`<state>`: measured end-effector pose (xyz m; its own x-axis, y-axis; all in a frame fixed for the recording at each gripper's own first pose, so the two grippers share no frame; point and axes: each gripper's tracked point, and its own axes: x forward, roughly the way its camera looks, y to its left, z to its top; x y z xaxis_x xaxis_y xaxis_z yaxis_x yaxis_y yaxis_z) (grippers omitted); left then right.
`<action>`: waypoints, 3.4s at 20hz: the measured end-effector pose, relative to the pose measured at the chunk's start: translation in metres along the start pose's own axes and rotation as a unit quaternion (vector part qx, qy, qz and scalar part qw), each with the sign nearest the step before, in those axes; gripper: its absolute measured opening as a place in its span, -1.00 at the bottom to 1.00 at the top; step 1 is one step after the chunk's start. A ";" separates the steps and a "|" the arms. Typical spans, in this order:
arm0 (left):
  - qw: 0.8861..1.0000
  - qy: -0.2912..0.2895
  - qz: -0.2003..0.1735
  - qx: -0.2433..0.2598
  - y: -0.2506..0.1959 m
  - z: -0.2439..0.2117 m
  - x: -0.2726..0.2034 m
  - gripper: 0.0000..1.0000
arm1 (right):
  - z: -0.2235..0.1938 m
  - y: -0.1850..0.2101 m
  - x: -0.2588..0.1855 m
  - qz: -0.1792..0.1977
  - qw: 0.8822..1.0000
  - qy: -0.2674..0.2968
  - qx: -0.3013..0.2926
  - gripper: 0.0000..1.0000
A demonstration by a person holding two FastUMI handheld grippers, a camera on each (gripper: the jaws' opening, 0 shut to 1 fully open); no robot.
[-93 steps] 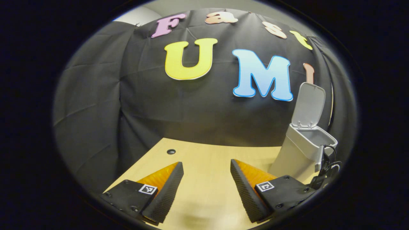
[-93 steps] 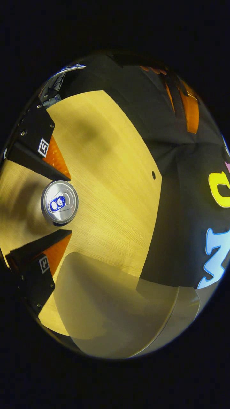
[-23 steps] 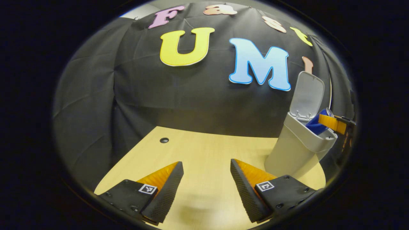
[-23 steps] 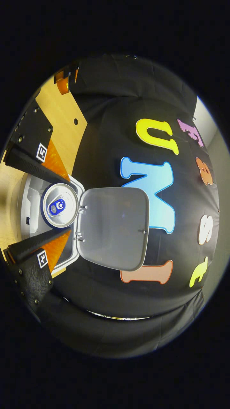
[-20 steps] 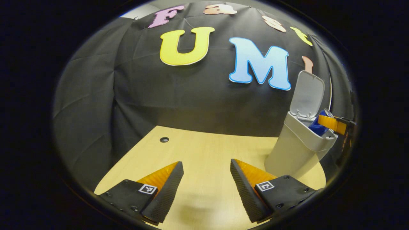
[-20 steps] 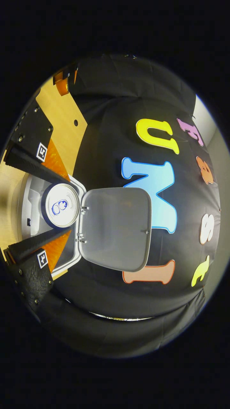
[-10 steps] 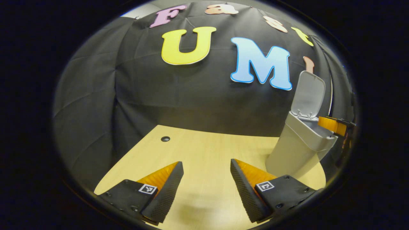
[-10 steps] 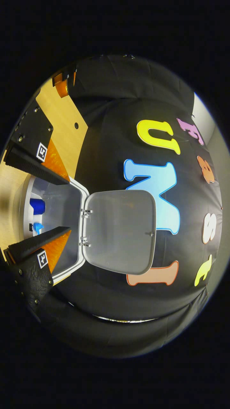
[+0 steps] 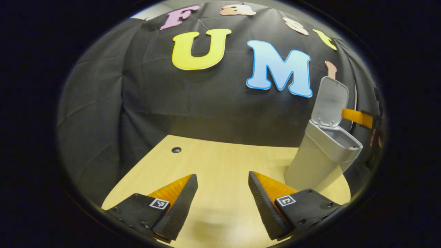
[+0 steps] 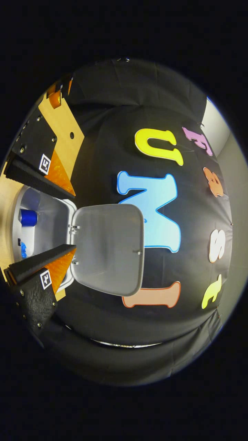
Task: Press the lid of the desktop garbage bin to open it, pick up the crumpled paper on the desktop and throw it into the bin, then pick up the pop can on the desktop and drop it into the bin, and finally close the garbage bin lid.
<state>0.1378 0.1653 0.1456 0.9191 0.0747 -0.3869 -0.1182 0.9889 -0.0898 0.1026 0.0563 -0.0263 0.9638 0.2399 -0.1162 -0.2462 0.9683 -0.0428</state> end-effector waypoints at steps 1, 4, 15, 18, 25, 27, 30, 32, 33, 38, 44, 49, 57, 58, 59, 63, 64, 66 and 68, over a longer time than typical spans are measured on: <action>1.000 0.000 -0.002 0.001 0.000 0.000 0.000 1.00 | 0.013 -0.001 0.002 0.000 1.000 -0.012 0.000 0.70; 1.000 0.000 -0.007 0.001 -0.002 0.000 0.000 0.94 | 0.049 -0.004 0.006 -0.002 0.999 -0.047 -0.001 0.69; 1.000 0.001 -0.005 -0.006 0.007 -0.003 -0.010 1.00 | 0.139 -0.038 0.025 -0.037 0.991 -0.129 0.001 0.68; 1.000 0.002 0.004 -0.011 0.015 -0.006 -0.014 0.94 | 0.139 -0.047 0.041 -0.046 0.992 -0.121 0.004 0.69; 0.999 0.003 0.042 -0.025 0.050 -0.015 -0.032 1.00 | 0.125 -0.060 0.070 -0.064 0.993 -0.098 0.012 0.69; 0.998 0.004 0.052 -0.028 0.058 -0.018 -0.036 1.00 | 0.122 -0.066 0.078 -0.074 0.993 -0.092 0.006 0.69; 0.997 0.005 0.062 -0.036 0.067 -0.022 -0.040 0.94 | 0.119 -0.066 0.086 -0.075 0.993 -0.088 0.010 0.71; 0.997 0.007 0.063 -0.039 0.069 -0.024 -0.041 1.00 | 0.118 -0.068 0.087 -0.076 0.993 -0.091 0.013 0.72; 0.997 0.007 0.062 -0.039 0.068 -0.024 -0.041 1.00 | 0.117 -0.066 0.086 -0.074 0.993 -0.089 0.013 0.71; 0.998 0.005 0.048 -0.043 0.061 -0.024 -0.038 0.94 | 0.111 -0.063 0.073 -0.069 0.994 -0.084 0.021 0.72; 0.999 0.002 0.024 -0.036 0.041 -0.021 -0.029 1.00 | 0.088 -0.054 0.032 -0.056 0.996 -0.066 0.016 0.72; 1.000 0.006 0.001 -0.013 0.021 -0.025 -0.024 0.94 | 0.053 -0.045 0.000 -0.051 0.998 -0.038 0.017 0.72; 1.000 0.009 -0.019 0.000 0.008 -0.025 -0.021 0.93 | -0.018 -0.034 -0.025 -0.047 0.998 0.038 0.017 0.72; 1.000 0.008 -0.021 0.001 0.006 -0.024 -0.021 0.94 | -0.025 -0.033 -0.027 -0.048 0.997 0.048 0.022 0.72; 1.000 0.008 -0.022 0.001 0.005 -0.024 -0.021 0.93 | -0.032 -0.033 -0.029 -0.049 0.997 0.054 0.027 0.72; 1.000 0.009 -0.025 -0.001 0.005 -0.025 -0.023 0.94 | -0.049 -0.030 -0.032 -0.053 0.995 0.071 0.036 0.73; 1.000 0.010 -0.024 -0.001 0.006 -0.026 -0.023 0.94 | -0.051 -0.029 -0.033 -0.053 0.995 0.074 0.034 0.73; 1.000 0.011 -0.022 -0.001 0.008 -0.027 -0.023 0.93 | -0.059 -0.028 -0.034 -0.055 0.995 0.081 0.033 0.73; 1.000 0.013 -0.021 -0.004 0.010 -0.028 -0.023 0.93 | -0.068 -0.027 -0.035 -0.053 0.993 0.094 0.039 0.74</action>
<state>0.1046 0.1701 0.1277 0.9136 0.0298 -0.4055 -0.0825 0.9901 -0.1132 0.0683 0.0172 -0.0890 0.9461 0.1256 -0.2985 -0.1281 0.9917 0.0115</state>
